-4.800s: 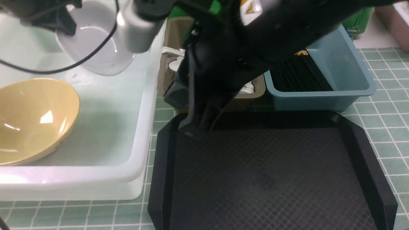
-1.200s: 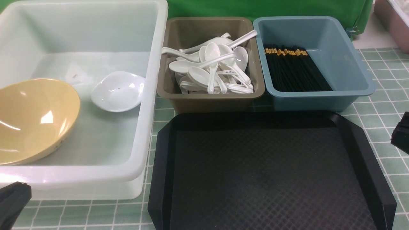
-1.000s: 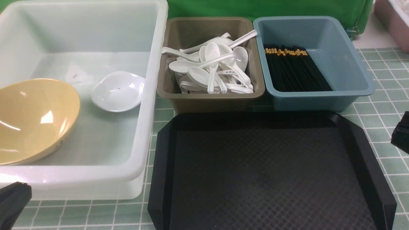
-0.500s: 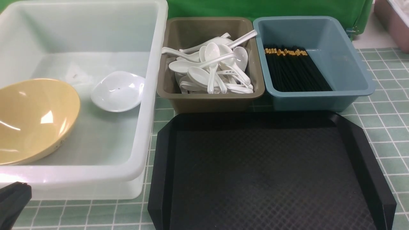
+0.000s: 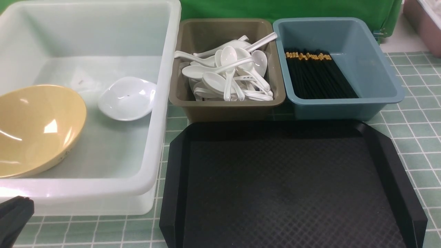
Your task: On blue table put chopsticks spoon bowls plates into blue grey white boxes.
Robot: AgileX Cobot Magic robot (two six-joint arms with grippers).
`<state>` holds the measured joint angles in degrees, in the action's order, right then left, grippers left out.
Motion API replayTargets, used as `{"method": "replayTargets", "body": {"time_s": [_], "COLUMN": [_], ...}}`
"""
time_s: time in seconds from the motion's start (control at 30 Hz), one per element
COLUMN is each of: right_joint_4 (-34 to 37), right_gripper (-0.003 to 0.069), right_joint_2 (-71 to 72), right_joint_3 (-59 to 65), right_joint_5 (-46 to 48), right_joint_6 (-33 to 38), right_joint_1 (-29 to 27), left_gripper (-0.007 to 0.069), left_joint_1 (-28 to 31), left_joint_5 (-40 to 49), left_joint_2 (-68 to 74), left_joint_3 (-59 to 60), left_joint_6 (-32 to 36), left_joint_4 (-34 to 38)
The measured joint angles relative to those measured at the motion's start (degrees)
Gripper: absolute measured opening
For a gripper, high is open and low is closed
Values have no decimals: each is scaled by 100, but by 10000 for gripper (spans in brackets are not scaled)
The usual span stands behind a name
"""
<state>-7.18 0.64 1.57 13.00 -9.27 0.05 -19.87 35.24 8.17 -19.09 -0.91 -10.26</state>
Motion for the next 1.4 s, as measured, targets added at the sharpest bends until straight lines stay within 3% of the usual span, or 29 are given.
{"method": "replayTargets", "body": {"time_s": [0.17,1.4], "right_joint_4": [-5,-10], "right_gripper": [35,47], "right_joint_2": [1,1], "right_joint_3": [0,0], "right_joint_5": [469,493], "right_joint_6": [0,0], "right_joint_1": [0,0], "left_gripper": [1,1], "left_joint_1": [0,0], "left_joint_5": [0,0], "left_joint_2": [0,0], "left_joint_3": [0,0], "left_joint_6": [-5,-5], "left_joint_4": [0,-5]}}
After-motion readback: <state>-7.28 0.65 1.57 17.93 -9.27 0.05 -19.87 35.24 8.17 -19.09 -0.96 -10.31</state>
